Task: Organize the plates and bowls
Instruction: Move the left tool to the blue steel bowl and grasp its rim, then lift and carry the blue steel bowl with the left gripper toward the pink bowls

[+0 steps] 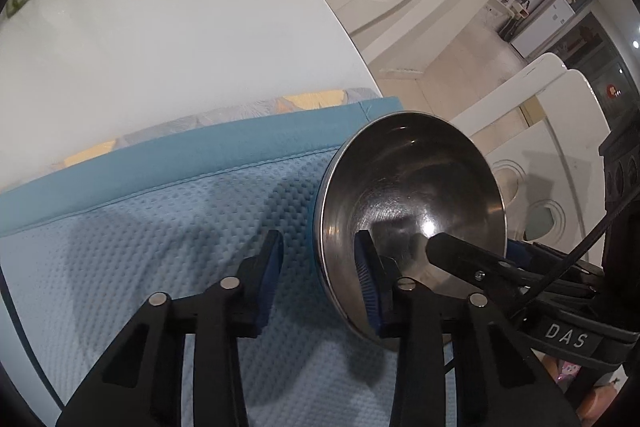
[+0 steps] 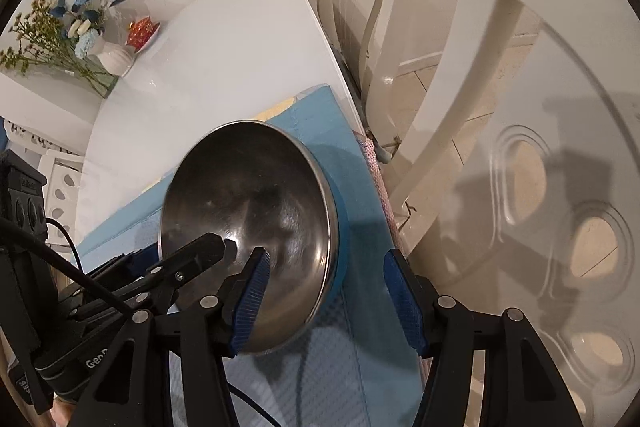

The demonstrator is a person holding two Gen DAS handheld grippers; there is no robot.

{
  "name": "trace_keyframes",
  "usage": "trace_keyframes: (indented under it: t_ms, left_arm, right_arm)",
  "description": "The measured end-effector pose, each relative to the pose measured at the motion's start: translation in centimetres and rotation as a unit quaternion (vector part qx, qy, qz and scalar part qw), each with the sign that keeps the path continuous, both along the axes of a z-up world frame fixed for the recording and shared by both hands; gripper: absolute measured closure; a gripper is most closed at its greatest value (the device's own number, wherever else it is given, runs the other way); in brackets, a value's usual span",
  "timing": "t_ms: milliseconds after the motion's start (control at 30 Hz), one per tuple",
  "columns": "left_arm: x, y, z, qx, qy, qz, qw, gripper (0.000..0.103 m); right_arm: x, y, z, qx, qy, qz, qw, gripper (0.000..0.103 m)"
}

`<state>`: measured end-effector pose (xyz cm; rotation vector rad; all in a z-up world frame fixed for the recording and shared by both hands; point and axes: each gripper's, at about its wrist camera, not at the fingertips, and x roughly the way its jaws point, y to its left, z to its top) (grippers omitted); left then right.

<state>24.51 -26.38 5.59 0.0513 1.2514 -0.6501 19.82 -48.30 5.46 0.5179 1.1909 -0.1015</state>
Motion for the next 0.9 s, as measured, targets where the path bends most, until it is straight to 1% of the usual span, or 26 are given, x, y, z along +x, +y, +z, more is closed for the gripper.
trace_keyframes:
  t_ms: [33,67,133,200,300,400,467,600,767,900]
  left_arm:
    - [0.0,-0.1,-0.1,-0.002,0.001,-0.002,1.0,0.077]
    - [0.1,-0.2,-0.3,-0.004,0.003,-0.004,1.0,0.083]
    - [0.1,-0.5,-0.5,-0.003,0.006,-0.007,1.0,0.086]
    - [-0.1,-0.5,-0.4,-0.001,-0.003,-0.007,1.0,0.088]
    - [-0.7,-0.3,0.4,-0.006,-0.007,-0.009,0.9999,0.088]
    - [-1.5,0.1,1.5,-0.004,-0.02,-0.009,0.9997,0.088]
    - [-2.4,0.7,2.8,-0.002,-0.032,-0.007,0.9995,0.088]
    - [-3.7,1.6,5.1,-0.01,-0.049,-0.001,0.9988,0.088]
    - [-7.3,4.8,9.0,-0.034,-0.072,0.01,0.9968,0.088]
    - [-10.6,7.4,11.9,-0.049,-0.091,0.019,0.9945,0.088]
  right_arm:
    - [0.2,0.1,-0.1,-0.002,-0.001,0.002,1.0,0.053]
    - [0.2,0.1,-0.3,-0.004,-0.003,0.003,1.0,0.057]
    - [0.2,0.2,-0.7,-0.009,-0.002,0.004,1.0,0.075]
    - [0.3,0.3,-0.9,-0.01,0.001,0.006,1.0,0.083]
    - [0.2,0.6,-0.6,-0.024,-0.001,0.009,1.0,0.083]
    - [-0.5,1.0,0.5,-0.028,-0.007,0.015,0.999,0.083]
    - [-0.8,1.3,1.2,-0.028,-0.008,0.018,0.999,0.083]
    - [-2.3,2.5,3.8,-0.03,-0.024,0.032,0.999,0.083]
    - [-5.7,5.0,7.8,-0.027,-0.044,0.065,0.997,0.083]
    - [-8.8,6.9,10.5,-0.026,-0.055,0.076,0.995,0.083]
